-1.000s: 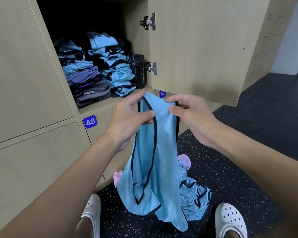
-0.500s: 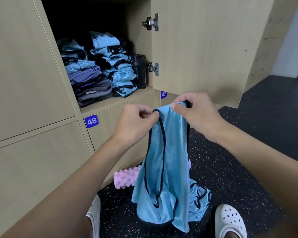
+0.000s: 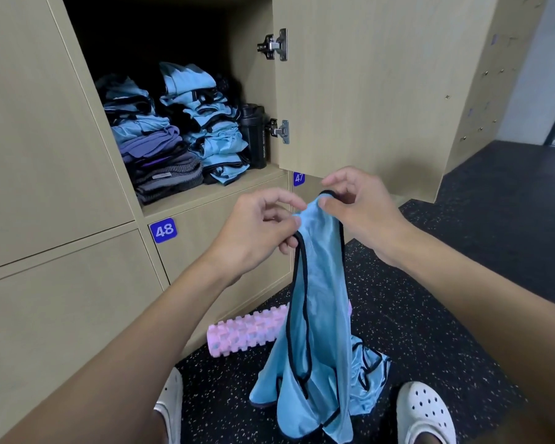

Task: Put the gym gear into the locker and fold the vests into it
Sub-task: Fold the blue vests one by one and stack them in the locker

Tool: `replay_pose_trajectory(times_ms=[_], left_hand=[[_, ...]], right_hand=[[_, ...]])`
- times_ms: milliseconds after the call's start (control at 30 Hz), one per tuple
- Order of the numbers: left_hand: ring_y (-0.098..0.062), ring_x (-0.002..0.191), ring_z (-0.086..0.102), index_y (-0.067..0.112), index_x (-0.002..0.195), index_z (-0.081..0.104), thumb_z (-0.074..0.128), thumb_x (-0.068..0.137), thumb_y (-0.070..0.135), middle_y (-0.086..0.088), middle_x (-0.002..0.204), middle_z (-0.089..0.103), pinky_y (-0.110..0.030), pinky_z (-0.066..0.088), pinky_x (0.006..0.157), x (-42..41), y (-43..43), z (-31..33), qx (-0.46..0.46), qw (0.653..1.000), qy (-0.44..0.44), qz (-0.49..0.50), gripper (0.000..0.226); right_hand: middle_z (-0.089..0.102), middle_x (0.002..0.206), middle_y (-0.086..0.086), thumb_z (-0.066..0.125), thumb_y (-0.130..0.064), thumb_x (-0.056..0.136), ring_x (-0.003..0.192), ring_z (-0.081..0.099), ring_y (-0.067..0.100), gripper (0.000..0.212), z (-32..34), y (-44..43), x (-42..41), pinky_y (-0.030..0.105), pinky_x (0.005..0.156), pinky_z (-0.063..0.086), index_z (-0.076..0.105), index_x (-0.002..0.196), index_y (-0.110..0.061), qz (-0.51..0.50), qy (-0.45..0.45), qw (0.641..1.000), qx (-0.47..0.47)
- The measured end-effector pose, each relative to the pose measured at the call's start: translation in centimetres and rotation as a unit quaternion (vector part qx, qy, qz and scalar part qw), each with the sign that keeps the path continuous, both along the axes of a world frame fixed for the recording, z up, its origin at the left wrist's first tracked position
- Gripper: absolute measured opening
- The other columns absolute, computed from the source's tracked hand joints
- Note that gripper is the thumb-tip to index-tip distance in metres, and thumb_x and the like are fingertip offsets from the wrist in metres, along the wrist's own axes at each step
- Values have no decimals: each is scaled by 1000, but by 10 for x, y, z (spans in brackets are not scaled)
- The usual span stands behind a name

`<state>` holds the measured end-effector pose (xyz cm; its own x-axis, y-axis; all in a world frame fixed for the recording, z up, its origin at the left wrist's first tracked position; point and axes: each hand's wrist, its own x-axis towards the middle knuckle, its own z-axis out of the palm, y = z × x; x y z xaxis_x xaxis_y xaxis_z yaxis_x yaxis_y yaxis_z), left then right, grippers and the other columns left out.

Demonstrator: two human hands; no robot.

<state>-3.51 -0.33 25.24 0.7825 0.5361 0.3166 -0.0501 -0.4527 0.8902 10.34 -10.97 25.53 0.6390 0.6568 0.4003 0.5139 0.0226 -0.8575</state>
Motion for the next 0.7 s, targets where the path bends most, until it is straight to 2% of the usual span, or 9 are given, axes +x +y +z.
replay_pose_trajectory(times_ms=[67,133,200,267,367,433,533,600,700], left_hand=[[-12,52,62,12,88,73,59,93,-7,-5,62,67,-20,53,57,0,-1,1,-34,999,-13,7,25],[-11,54,64,9,91,74,58,94,-7,-7,63,69,-19,54,61,0,-1,3,-72,997,-21,20,23],[-12,59,67,7,97,73,55,96,-7,-7,68,72,-18,56,67,0,0,6,-102,994,-35,21,22],[-12,66,68,12,95,73,50,96,-10,-6,73,73,-19,57,73,-1,2,10,-109,993,-47,13,31],[-11,78,70,17,96,73,44,90,-17,-4,83,75,-20,54,78,-5,2,15,-60,997,-44,8,45],[-10,82,71,18,99,73,47,90,-18,-3,86,76,-18,54,80,-8,0,16,-34,999,-39,-6,46],[-6,81,72,14,104,73,57,92,-12,-1,85,76,-13,52,76,-10,-3,13,-6,999,-37,-6,33],[1,74,68,10,104,75,64,90,-7,7,82,74,-9,49,72,-10,-3,11,47,998,-40,24,25],[10,69,58,15,92,79,72,88,3,22,77,65,-5,42,67,-10,1,7,163,983,-41,80,15]], right_hand=[[54,89,-5,67,-14,92,76,51,1,22,-4,0,-1,6,66,39,54,109,-20,-38,-27,999,-17],[52,84,-4,67,-20,92,70,46,2,17,-5,-4,-9,7,63,37,54,102,-18,-39,-58,998,-9],[60,77,-1,67,-23,92,64,49,2,11,-7,-6,-18,13,61,40,58,92,-16,13,-64,997,-31],[67,84,5,68,-19,91,70,56,6,10,-13,-7,-27,21,68,45,60,93,-14,72,-54,992,-87],[66,95,6,74,-16,86,79,60,8,25,-23,-3,-32,14,69,47,57,104,-12,92,-31,989,-110],[65,91,3,77,-21,84,75,58,7,27,-26,2,-35,14,66,45,58,102,-12,63,-14,994,-89],[49,65,-4,74,-26,85,54,39,5,26,-28,10,-38,19,51,34,60,86,-4,9,-27,997,-68],[44,61,-3,68,-23,90,54,35,9,27,-31,15,-38,23,52,30,59,79,1,-4,-38,998,-54],[46,61,-1,60,-16,94,56,36,11,24,-30,15,-38,26,53,31,59,77,1,0,-40,998,-46]])
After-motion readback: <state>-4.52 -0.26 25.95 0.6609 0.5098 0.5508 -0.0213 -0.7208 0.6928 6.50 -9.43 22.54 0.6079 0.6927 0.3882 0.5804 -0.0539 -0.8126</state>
